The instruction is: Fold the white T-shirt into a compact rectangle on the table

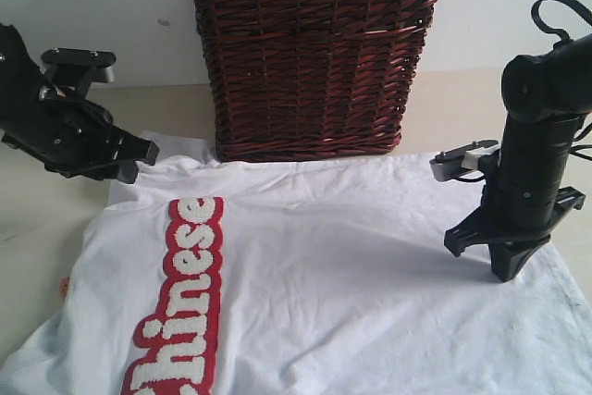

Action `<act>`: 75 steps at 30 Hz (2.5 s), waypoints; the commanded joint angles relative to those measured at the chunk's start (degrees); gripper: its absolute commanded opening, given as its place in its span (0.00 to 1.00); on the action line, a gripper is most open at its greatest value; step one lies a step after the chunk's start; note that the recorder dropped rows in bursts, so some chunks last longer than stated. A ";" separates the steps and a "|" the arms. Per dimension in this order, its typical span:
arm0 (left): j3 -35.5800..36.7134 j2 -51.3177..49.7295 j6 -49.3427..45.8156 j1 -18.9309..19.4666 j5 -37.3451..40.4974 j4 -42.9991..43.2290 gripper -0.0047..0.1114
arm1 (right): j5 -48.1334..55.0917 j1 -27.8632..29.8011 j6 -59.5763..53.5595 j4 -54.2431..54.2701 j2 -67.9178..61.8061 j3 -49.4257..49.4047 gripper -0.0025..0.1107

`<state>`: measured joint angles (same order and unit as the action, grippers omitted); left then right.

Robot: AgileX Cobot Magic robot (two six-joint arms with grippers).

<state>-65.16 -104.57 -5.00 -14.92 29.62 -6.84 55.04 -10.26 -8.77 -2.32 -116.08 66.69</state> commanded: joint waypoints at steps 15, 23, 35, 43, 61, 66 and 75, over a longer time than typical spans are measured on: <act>-18.39 -20.38 -8.15 3.78 3.73 -6.45 0.41 | 3.75 0.28 5.81 -9.54 -1.96 -0.40 0.02; -20.25 -24.18 -6.84 11.34 9.25 -5.99 0.41 | 3.26 0.28 -9.77 5.99 -1.96 -0.40 0.02; -20.25 -16.82 -7.15 15.01 11.03 -6.24 0.41 | 5.96 0.28 -25.18 21.85 -1.85 2.38 0.02; -20.10 -12.12 -8.33 14.80 21.92 -7.41 0.41 | -7.60 0.28 -18.36 14.57 -1.96 5.76 0.13; -15.69 -9.95 -18.90 14.80 25.41 -20.91 0.41 | -15.24 2.01 4.40 -4.74 -9.85 14.97 0.15; -15.69 -9.85 -26.95 14.63 28.20 -29.32 0.41 | -15.79 3.75 3.83 -3.63 -8.87 14.97 0.15; -15.69 -6.72 -38.96 2.86 33.91 -35.72 0.41 | -16.30 3.58 -5.25 6.82 1.67 14.97 0.15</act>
<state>-80.89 -113.30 -42.28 -7.45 61.71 -42.12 38.66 -6.89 -11.52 2.46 -118.16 81.57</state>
